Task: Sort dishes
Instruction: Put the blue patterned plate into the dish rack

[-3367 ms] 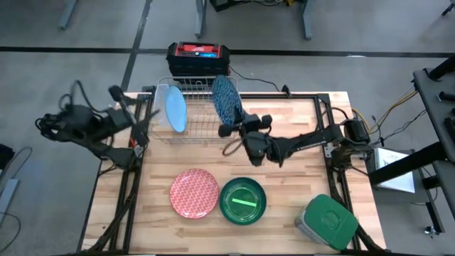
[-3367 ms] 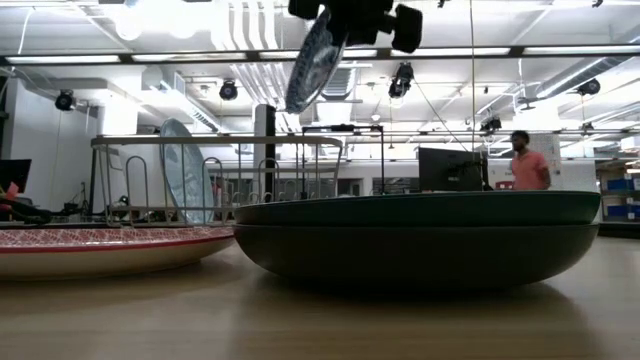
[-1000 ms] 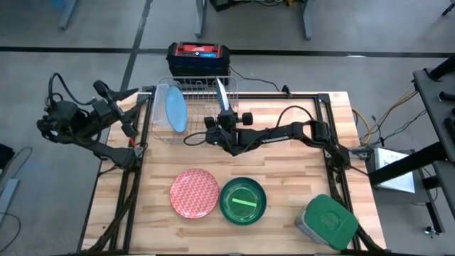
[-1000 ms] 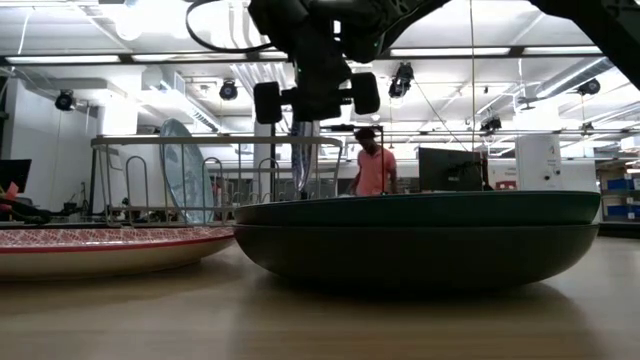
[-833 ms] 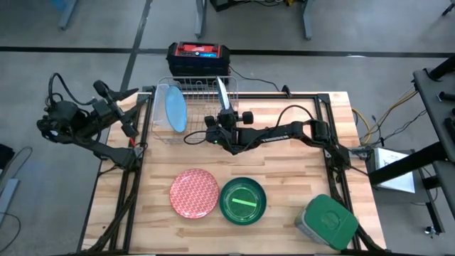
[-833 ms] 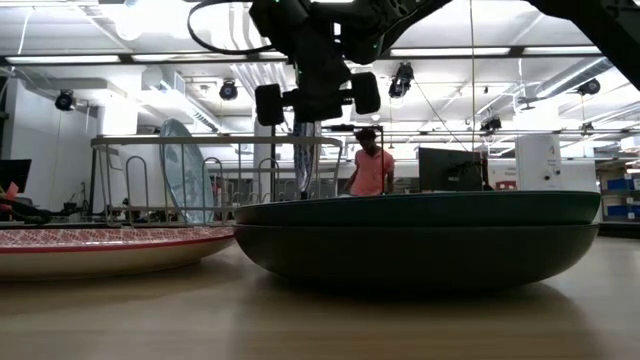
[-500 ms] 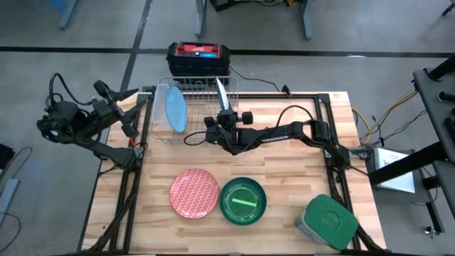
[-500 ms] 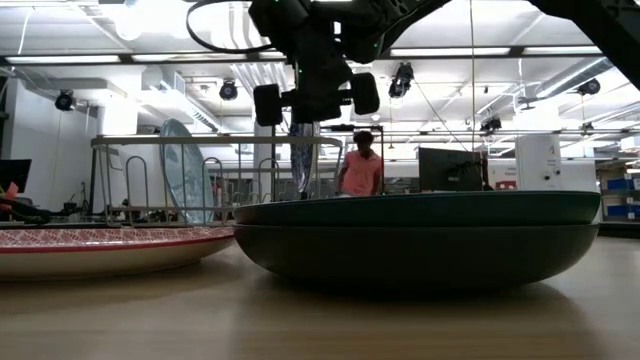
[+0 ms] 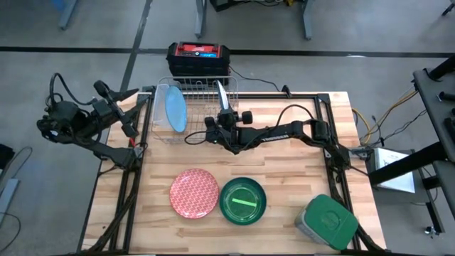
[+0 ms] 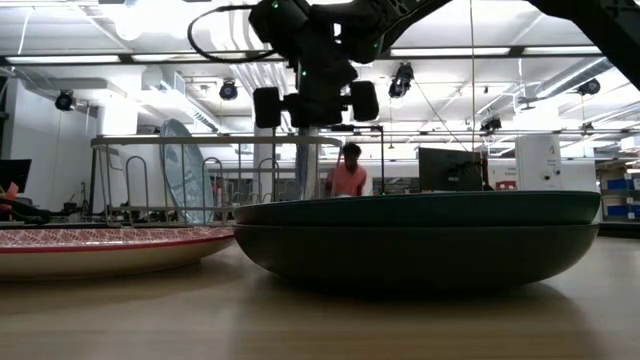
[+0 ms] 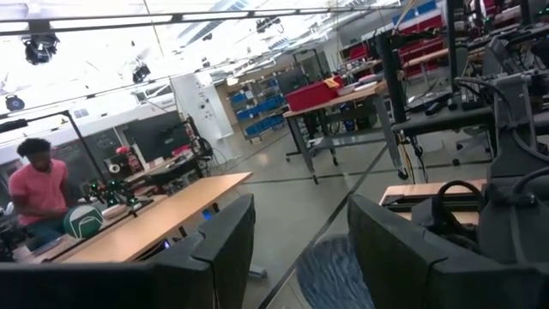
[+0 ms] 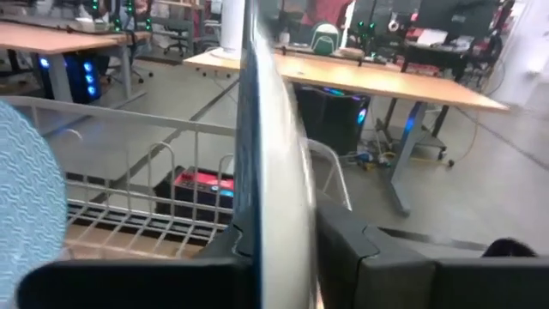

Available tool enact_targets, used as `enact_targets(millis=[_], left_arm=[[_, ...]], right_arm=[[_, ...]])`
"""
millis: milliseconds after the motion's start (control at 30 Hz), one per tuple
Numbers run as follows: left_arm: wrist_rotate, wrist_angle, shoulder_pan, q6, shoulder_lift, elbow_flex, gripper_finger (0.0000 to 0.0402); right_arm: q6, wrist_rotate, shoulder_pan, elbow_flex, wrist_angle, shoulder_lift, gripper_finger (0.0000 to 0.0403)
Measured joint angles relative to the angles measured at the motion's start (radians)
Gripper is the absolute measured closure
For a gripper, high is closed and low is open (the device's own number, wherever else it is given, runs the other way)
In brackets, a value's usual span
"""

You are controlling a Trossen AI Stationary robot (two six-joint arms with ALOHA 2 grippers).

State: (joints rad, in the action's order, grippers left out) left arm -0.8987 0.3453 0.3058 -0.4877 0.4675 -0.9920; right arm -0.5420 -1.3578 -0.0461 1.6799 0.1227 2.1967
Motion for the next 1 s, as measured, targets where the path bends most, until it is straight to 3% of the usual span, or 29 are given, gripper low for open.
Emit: enact_targets(millis=[400,1000], left_arm=[[0.000,0.003,0.000,0.000,0.000,0.000,0.0224],[0.000,0.023,0.000,0.016,0.000,0.000,0.0224]], right_arm=[[-0.004,0.020,0.001,0.000,0.004,0.000,0.0347],[0.041,-0.012,0.021,0.002,0.000,-0.008,0.0238]])
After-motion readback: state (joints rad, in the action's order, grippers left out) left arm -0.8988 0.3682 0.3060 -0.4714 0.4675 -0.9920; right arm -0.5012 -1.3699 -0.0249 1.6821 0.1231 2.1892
